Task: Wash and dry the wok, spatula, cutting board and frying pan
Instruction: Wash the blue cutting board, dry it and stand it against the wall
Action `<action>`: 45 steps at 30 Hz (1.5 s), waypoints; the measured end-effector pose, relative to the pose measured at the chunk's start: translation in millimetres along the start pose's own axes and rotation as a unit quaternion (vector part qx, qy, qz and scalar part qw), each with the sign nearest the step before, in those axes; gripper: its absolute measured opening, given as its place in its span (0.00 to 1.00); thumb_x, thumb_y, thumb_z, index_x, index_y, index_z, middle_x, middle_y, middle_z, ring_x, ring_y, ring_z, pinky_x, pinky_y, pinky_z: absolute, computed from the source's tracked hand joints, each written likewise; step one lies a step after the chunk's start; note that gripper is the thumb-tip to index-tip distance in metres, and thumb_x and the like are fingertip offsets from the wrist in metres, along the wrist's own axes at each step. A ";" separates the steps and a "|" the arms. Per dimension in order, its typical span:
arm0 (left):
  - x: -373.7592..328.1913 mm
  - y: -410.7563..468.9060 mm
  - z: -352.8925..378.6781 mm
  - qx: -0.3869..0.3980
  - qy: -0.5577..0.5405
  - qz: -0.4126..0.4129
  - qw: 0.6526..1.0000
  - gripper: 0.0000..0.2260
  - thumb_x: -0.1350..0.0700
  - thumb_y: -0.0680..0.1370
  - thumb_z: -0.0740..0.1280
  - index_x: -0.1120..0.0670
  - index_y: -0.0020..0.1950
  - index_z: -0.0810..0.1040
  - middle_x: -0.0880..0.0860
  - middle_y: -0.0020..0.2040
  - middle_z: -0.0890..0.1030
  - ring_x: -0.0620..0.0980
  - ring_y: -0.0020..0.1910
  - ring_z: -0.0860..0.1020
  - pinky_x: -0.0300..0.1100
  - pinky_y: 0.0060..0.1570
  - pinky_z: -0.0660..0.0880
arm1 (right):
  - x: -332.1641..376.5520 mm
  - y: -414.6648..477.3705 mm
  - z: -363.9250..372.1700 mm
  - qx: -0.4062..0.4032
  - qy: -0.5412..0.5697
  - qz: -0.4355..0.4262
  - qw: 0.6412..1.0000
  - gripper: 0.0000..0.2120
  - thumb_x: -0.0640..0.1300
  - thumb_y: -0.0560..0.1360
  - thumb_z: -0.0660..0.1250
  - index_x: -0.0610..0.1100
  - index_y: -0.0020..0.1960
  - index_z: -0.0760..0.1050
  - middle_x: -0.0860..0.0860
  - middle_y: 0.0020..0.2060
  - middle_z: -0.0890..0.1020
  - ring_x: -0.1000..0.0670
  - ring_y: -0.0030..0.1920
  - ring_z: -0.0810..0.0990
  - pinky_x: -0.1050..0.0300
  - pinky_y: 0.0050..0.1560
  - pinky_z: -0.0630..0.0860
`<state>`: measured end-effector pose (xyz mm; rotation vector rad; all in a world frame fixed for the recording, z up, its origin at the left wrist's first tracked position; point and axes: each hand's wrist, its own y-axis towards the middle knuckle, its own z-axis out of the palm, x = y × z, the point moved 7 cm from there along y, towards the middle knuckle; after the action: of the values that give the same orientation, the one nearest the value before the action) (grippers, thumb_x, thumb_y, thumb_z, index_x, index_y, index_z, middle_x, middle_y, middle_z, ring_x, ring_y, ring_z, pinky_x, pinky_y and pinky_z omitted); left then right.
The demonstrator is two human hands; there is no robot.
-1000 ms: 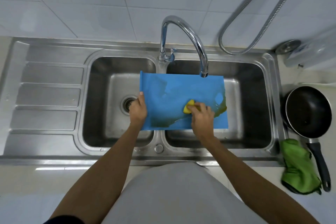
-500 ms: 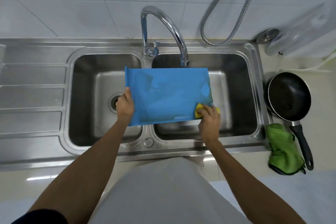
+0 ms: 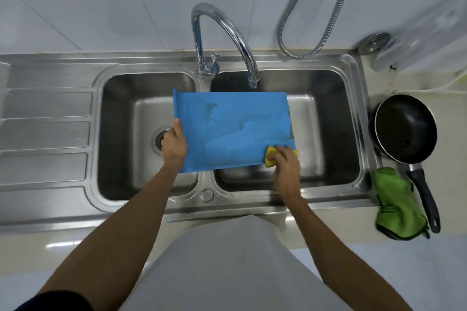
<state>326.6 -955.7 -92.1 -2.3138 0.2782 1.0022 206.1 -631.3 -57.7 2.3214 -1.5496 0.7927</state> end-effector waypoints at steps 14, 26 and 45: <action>0.3 -2.4 -0.9 -0.023 -0.005 0.008 1.000 0.27 0.38 0.84 0.52 0.53 0.33 0.71 0.48 0.31 0.75 0.41 0.29 0.74 0.27 0.24 0.66 | -13.4 43.1 -0.7 0.025 -0.030 0.015 0.999 0.16 0.28 0.71 0.65 0.41 0.55 0.80 0.42 0.61 0.78 0.36 0.62 0.75 0.40 0.61 0.74; -7.6 -10.1 0.4 -0.007 -0.017 0.018 1.000 0.24 0.39 0.84 0.52 0.52 0.35 0.71 0.47 0.31 0.75 0.34 0.26 0.73 0.27 0.24 0.66 | 33.1 150.5 34.5 -0.013 0.031 0.202 0.979 0.20 0.46 0.81 0.63 0.43 0.72 0.69 0.37 0.65 0.67 0.36 0.63 0.69 0.45 0.59 0.74; -11.3 -4.0 -10.7 -0.004 0.030 0.019 0.999 0.28 0.39 0.84 0.51 0.58 0.42 0.78 0.50 0.36 0.78 0.47 0.37 0.76 0.41 0.35 0.69 | 6.5 100.1 7.5 0.054 0.037 0.175 0.982 0.08 0.42 0.78 0.60 0.38 0.52 0.72 0.36 0.51 0.77 0.35 0.50 0.78 0.38 0.51 0.78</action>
<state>326.7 -959.3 -76.4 -2.3557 0.3453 0.9556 119.5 -680.9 -70.0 2.0871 -1.9554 1.0531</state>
